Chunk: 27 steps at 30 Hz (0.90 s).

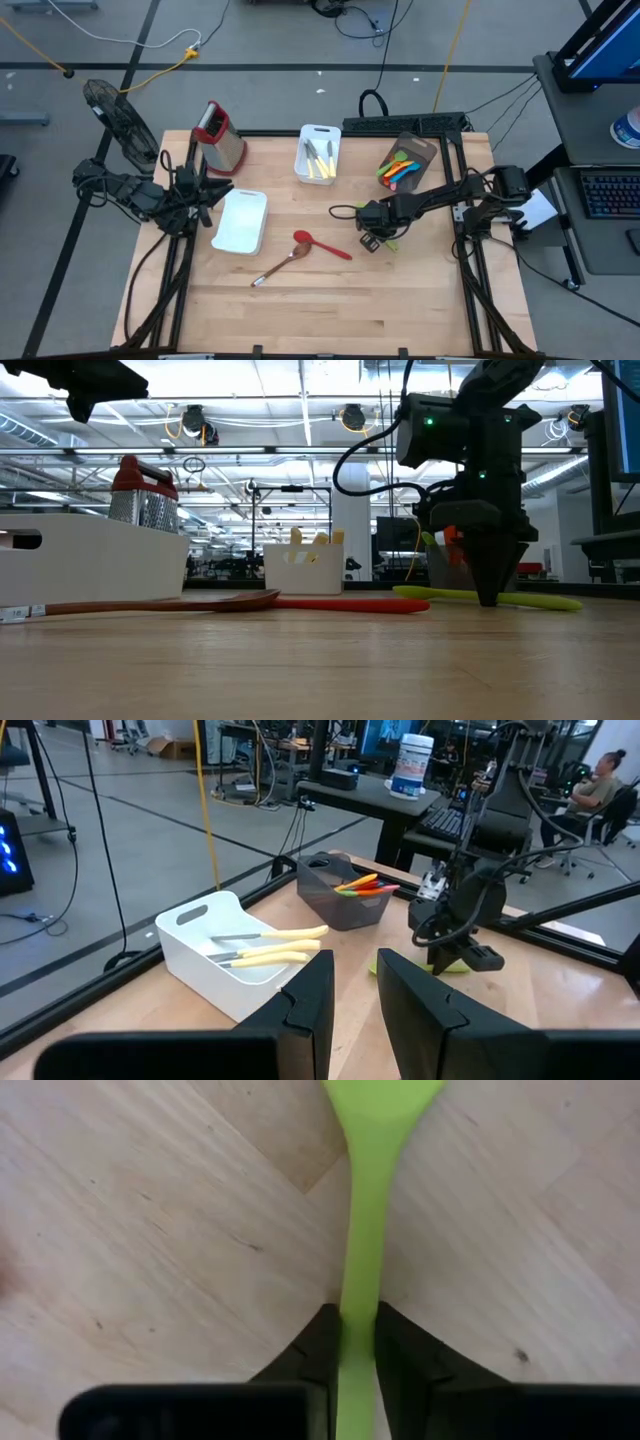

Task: Pick & Place Kitchen Items
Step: Put the green serving spoon into the bottom white bin

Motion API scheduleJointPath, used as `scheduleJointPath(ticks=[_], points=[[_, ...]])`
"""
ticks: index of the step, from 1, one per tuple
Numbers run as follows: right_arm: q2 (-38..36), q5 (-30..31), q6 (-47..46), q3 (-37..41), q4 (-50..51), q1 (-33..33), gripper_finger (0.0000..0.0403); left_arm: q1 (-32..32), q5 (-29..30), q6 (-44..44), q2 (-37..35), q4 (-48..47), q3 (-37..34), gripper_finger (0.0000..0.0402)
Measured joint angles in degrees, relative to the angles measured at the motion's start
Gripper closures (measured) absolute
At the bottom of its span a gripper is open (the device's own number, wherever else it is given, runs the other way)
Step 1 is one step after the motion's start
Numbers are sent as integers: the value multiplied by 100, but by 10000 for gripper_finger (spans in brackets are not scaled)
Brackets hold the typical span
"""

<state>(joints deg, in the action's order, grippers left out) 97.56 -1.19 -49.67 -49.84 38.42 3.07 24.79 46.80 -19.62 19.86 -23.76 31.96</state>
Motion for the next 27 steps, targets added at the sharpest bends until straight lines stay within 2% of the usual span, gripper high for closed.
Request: scheduleJointPath(ticks=[11, 14, 17, 21, 27], points=[[-272, -363, -22, -207, -288, 66, 369, -2, -32, -15, 2, 1, -1, 321], [-537, -822, -61, -273, -291, 70, 369, -1, -30, -16, 0, 1, 0, 321], [-850, -1056, -197, -321, -734, 44, 369, -1, -30, -15, 0, -3, -2, 321], [-1115, -1063, -347, -313, -1175, 34, 369, -1, -51, -17, -2, 3, -2, 321], [-1374, -1162, -525, -334, -2489, 33, 369, 0, -92, -210, 2, 34, -2, 321]])
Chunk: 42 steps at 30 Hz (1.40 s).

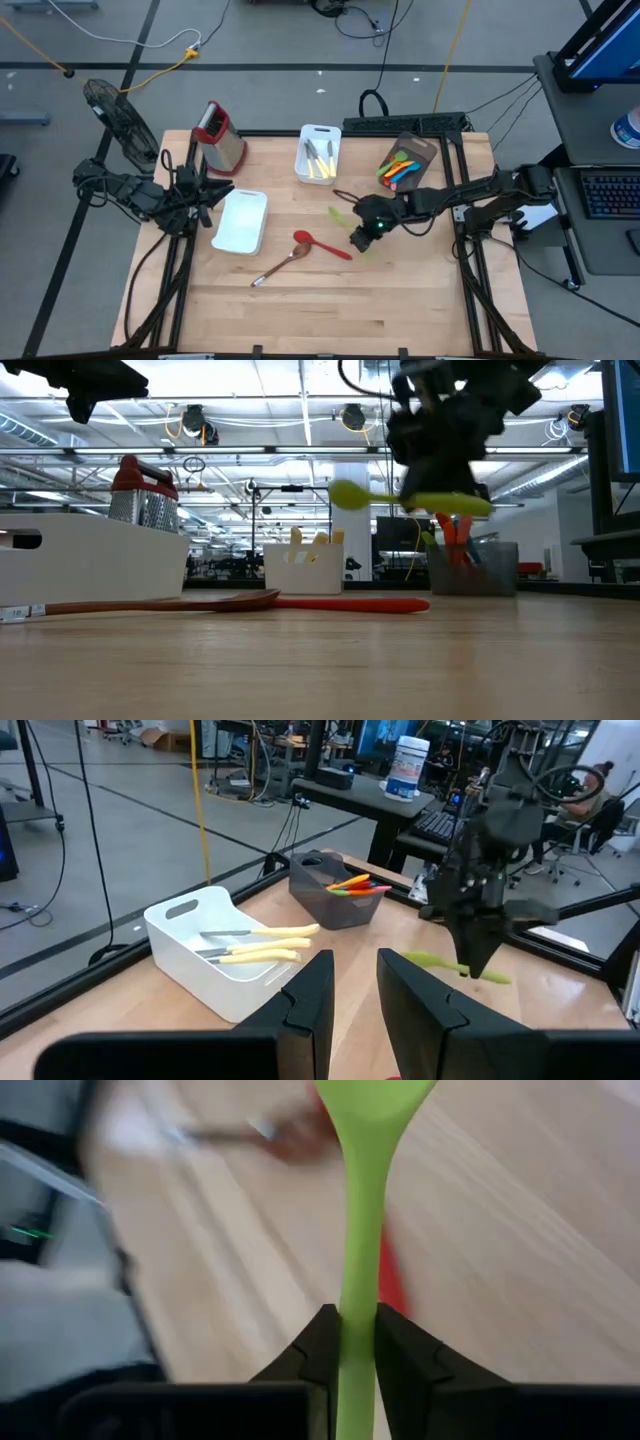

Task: Pick & Place Kitchen Items
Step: Put the green serving spoon into the bottom white bin

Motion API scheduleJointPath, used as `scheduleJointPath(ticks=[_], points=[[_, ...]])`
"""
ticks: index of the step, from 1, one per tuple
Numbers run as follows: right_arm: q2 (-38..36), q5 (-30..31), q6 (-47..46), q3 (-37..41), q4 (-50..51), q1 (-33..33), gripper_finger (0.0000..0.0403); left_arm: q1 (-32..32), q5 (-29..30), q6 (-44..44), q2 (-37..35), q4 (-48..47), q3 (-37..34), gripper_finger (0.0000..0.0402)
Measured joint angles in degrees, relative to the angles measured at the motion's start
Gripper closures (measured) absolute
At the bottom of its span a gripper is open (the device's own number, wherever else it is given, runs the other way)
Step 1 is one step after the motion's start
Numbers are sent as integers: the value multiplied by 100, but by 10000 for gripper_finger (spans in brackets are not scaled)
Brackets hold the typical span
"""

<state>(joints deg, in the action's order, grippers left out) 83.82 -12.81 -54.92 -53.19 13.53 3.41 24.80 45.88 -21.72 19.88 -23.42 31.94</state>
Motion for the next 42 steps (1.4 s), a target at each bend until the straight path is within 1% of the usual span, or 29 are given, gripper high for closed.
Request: scheduleJointPath(ticks=[5, 10, 13, 15, 18, 22, 24, 27, 30, 33, 36, 42], points=[[-16, -122, -41, 0, -1485, -35, 369, -1, 1, 16, 0, 7, 0, 321], [-19, -123, -6, 0, -2558, -173, 369, -2, -10, -283, -2, 15, 0, 321], [-18, -107, 13, 0, -3038, -317, 369, 0, -201, -564, 0, 13, 0, 321], [-16, -99, 38, 0, -3379, -396, 369, -2, -444, -733, -2, 15, 0, 321], [-20, -101, 64, 0, -3729, -486, 369, -2, -703, -986, 36, 25, 0, 321], [-20, -99, 166, 0, -3974, -530, 369, 0, -821, -1447, 242, 174, 0, 321], [-20, -99, 205, 0, -4035, -532, 369, -2, -839, -1485, 443, 400, 0, 320], [-20, -94, 243, 0, -4098, -532, 369, 0, -843, -1302, 838, 1045, 0, 316], [-20, -90, 316, 0, -4202, -532, 369, -16, -845, -1051, 1318, 1884, 0, 298], [-20, -90, 366, 0, -4323, -532, 369, -115, -854, -831, 1741, 2590, 0, 268], [-20, -97, 445, 0, -4467, -521, 369, -283, -883, -831, 2090, 3123, 0, 232], [-23, -249, 556, -2, -4636, -515, 369, -683, -1871, -903, 2827, 4379, 0, 169]])
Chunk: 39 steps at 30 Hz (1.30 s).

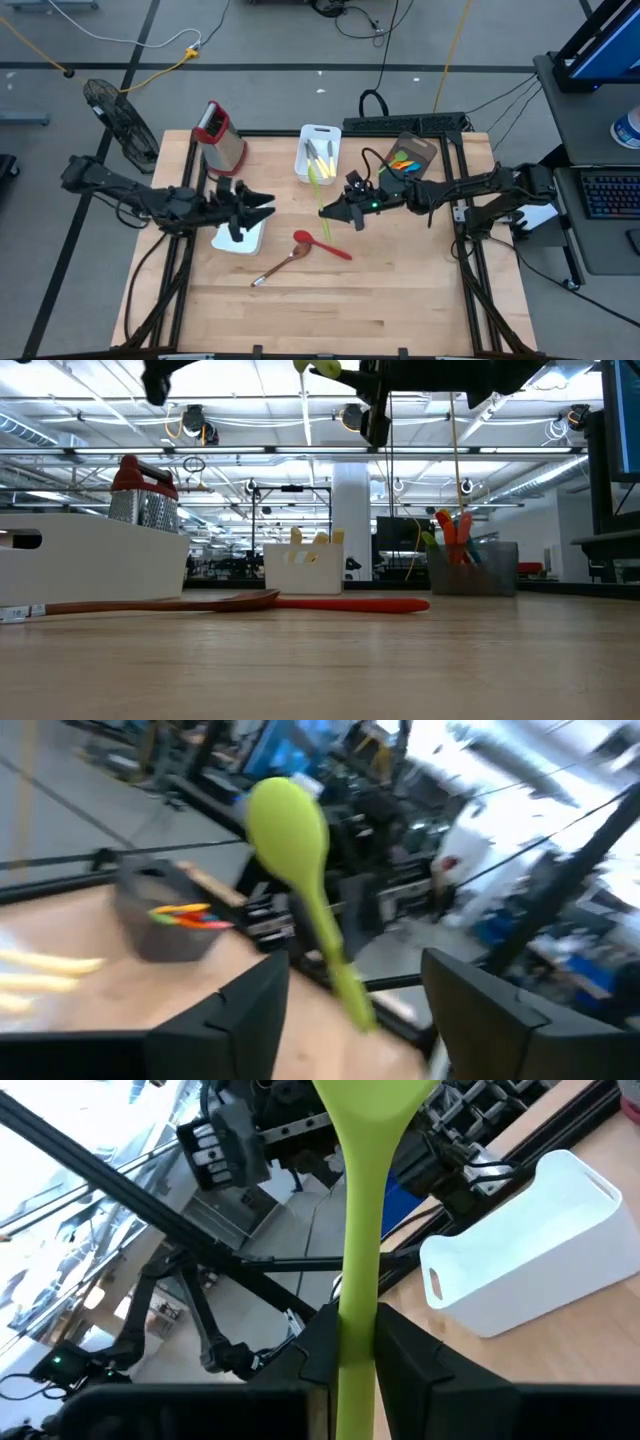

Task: Pick & Place Kitchen Items
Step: Put the green serving spoon into the bottom white bin

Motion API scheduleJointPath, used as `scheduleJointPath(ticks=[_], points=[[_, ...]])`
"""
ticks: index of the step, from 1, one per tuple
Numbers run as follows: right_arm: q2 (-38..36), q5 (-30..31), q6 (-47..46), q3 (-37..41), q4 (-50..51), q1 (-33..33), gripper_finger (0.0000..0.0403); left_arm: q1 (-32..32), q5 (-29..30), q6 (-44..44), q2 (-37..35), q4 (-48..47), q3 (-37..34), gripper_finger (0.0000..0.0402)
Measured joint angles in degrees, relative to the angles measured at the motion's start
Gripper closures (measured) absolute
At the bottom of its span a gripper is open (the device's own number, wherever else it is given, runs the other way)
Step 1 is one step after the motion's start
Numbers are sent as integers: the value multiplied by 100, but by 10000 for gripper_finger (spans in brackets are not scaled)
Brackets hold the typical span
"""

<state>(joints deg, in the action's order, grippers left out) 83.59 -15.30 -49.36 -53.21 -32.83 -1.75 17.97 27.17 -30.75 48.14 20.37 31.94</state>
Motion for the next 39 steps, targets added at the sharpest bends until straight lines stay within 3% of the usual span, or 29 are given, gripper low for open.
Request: scheduleJointPath(ticks=[10, 19, 31, 39], points=[[0, -162, 108, 0, -179, 75, 369, -641, -1093, -633, 1249, 1507, 0, 127], [0, -272, -20, -5, -385, 70, 369, -867, -1413, -1189, 2242, 2782, 3, 126], [0, -290, -503, -4, -471, 62, 369, -899, -1544, -835, 3134, 2897, 794, 128], [0, -294, -503, -4, -466, 180, 369, -1080, -1737, -799, 3239, 2857, 981, 128]])
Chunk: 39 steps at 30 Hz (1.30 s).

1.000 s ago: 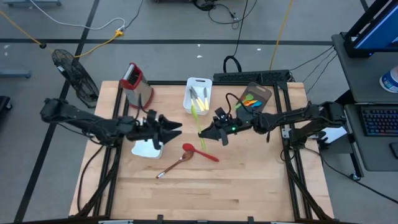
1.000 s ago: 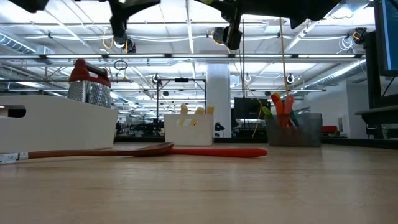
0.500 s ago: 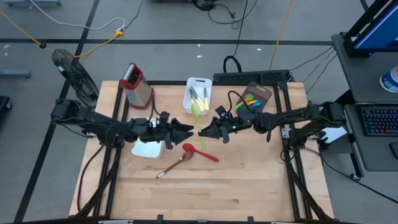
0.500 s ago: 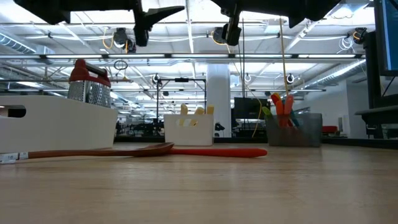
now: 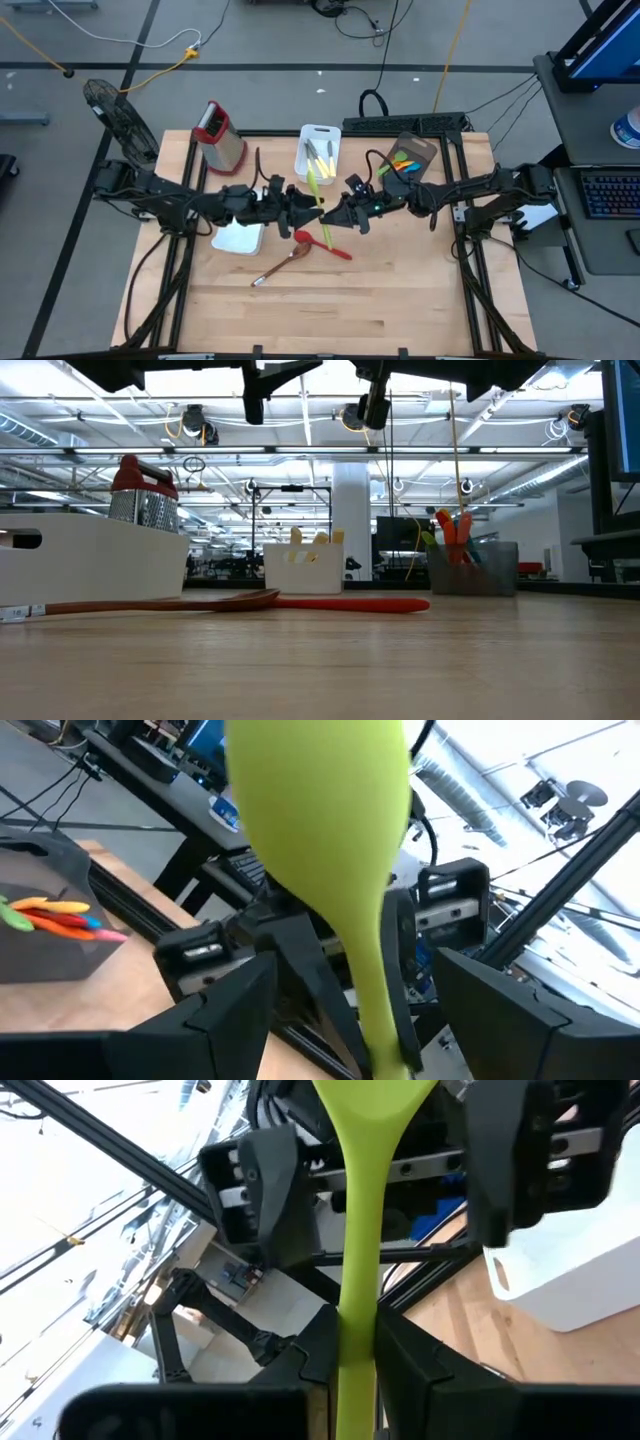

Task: Pick & Place Kitchen Items
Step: Put the green serving spoon into the bottom white bin

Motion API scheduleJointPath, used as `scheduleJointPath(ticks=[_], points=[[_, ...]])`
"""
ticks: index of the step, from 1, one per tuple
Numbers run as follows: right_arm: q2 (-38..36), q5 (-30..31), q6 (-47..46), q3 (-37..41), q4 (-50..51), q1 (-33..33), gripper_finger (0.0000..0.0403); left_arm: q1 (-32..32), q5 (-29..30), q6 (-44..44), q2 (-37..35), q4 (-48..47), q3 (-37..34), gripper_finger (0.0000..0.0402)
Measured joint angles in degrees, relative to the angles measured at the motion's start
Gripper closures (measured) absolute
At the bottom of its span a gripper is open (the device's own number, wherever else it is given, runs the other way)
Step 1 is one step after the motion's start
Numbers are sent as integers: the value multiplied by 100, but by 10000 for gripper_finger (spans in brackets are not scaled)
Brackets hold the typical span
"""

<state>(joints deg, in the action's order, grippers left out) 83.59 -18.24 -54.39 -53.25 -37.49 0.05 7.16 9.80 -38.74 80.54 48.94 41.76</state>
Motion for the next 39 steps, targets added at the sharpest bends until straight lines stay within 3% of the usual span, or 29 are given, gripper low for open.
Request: scheduleJointPath(ticks=[14, 20, 26, 34, 39], points=[[0, -26, -44, 0, -1, 42, 369, -51, -148, -217, 200, -124, 59, 128], [0, -35, -46, 0, 19, 42, 369, -118, -542, -82, 354, -198, 428, 136], [0, -9, -29, 0, 44, 42, 369, -241, -788, -57, 351, -588, 642, 214], [0, -12, 89, 0, 74, 44, 369, -302, -1018, -205, 345, -705, 660, 373], [0, -17, 133, 0, 72, 46, 369, -302, -1160, -356, 340, -737, 662, 378]])
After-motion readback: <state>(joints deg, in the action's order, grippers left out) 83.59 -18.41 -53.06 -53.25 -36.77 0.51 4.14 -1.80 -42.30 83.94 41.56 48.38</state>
